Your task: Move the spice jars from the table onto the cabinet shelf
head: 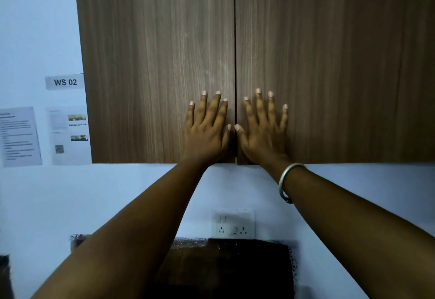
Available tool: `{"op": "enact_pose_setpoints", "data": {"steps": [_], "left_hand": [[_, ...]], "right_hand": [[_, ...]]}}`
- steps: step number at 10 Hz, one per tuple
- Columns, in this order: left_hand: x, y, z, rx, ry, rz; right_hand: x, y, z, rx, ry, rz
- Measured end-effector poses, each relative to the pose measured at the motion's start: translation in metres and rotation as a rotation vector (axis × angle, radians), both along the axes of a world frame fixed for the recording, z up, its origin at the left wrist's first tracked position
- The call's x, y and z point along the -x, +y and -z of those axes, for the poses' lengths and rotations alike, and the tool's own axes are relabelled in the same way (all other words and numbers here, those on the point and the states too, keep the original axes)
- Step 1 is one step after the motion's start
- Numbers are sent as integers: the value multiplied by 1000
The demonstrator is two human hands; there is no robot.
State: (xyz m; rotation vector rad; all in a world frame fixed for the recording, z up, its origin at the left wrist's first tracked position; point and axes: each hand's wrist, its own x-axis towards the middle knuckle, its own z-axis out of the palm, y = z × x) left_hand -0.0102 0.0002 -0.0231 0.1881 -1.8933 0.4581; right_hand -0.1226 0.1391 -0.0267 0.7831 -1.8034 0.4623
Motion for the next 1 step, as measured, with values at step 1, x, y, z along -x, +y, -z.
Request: {"op": "enact_pose_setpoints", "data": {"steps": [1], "left_hand": [[-3, 10, 4, -16, 22, 5]], "right_hand": [[-4, 11, 3, 1, 6, 14]]}}
